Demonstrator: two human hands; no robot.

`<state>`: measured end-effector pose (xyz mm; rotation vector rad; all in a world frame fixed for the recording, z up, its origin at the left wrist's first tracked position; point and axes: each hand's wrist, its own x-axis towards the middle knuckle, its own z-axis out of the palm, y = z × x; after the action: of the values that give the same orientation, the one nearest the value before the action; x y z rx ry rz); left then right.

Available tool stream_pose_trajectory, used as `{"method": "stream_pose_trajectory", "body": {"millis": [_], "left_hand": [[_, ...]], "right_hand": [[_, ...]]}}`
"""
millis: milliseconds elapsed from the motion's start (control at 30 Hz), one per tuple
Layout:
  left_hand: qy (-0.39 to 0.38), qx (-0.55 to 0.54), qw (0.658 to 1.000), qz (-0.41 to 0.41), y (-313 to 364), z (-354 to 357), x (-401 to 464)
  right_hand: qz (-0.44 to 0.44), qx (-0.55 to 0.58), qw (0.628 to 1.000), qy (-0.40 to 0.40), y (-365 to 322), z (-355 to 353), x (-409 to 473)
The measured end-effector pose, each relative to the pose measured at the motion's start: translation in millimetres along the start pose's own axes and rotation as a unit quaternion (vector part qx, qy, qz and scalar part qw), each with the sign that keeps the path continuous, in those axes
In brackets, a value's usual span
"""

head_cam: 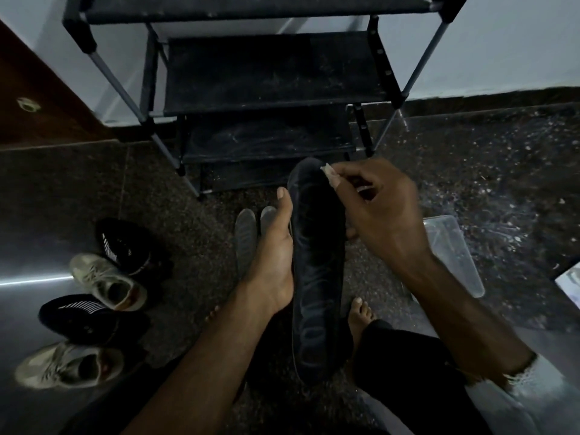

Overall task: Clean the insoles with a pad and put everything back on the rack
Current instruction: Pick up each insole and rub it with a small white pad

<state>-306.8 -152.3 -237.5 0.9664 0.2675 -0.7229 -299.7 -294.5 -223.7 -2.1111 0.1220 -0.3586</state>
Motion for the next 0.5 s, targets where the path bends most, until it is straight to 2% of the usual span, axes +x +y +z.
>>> {"method": "stream_pose_trajectory", "body": {"millis": [133,400,500], "left_hand": [[-0.017,-0.003,1.0,0.025,7,0,0],[-0.01,-0.02,0.999,0.032,9,-1,7],[-0.014,-0.01,1.0,0.015,7,-2,11]], "right_hand": [[-0.02,-0.018,1.0,0.016,0,2,5],[-0.077,-0.074,0.994,-0.022,1,18,0],[-0.071,-0.081,0.994,0.01,2,18,5]]}}
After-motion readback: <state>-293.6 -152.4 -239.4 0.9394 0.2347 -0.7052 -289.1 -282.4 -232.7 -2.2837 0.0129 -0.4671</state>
